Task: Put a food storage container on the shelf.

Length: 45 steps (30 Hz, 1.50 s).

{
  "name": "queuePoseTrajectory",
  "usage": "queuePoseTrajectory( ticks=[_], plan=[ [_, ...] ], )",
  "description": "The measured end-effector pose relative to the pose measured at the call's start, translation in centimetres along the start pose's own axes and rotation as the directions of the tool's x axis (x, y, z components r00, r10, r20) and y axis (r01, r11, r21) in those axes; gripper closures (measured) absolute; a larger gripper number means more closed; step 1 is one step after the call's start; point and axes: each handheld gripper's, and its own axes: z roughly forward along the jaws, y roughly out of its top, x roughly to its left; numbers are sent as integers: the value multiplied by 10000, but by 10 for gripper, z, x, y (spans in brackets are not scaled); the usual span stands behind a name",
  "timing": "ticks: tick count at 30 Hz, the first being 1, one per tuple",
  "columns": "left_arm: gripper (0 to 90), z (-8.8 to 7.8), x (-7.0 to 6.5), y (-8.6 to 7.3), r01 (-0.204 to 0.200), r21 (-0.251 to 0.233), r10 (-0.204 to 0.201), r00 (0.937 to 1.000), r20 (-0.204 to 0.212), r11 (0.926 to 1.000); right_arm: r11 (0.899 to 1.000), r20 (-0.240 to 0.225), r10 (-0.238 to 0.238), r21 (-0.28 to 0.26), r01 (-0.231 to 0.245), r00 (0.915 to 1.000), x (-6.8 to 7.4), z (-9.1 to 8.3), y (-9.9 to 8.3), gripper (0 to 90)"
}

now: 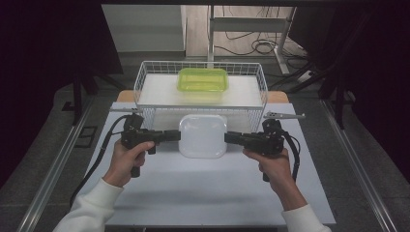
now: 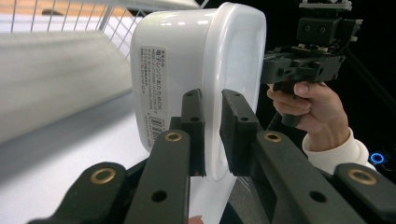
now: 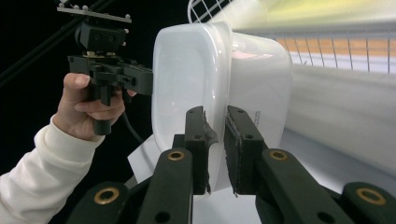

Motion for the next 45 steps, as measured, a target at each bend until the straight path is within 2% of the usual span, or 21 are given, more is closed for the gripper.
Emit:
queuePoseTrajectory(
  ticks=[12, 18, 28, 38, 39, 45],
  plan=[
    [801, -6, -7, 32, -455, -215, 456, 9990, 34, 9987, 9985, 67, -453, -305, 455, 9990, 7, -5, 31, 790],
    [801, -7, -7, 46, -506, -266, 507, 9987, 35, 9984, 9977, 70, -522, -434, 525, 9986, 7, -5, 43, 790],
    [804, -10, -7, 75, -568, -323, 572, 9983, 110, 9979, 9970, -35, -440, -639, 437, 9990, 1, -3, 64, 790],
    [808, -14, -8, 113, -712, -457, 722, 9972, 193, 9964, 9959, -71, -434, -797, 427, 9990, -5, -2, 96, 789],
    [809, -15, -8, 121, -761, -506, 774, 9967, 227, 9958, 9954, -89, -408, -866, 398, 9991, -6, -1, 103, 790],
    [809, -16, -4, 138, -717, -552, 725, 9973, 131, 9959, 9951, -68, -354, -928, 346, 9994, -11, 3, 119, 789]
  ],
)
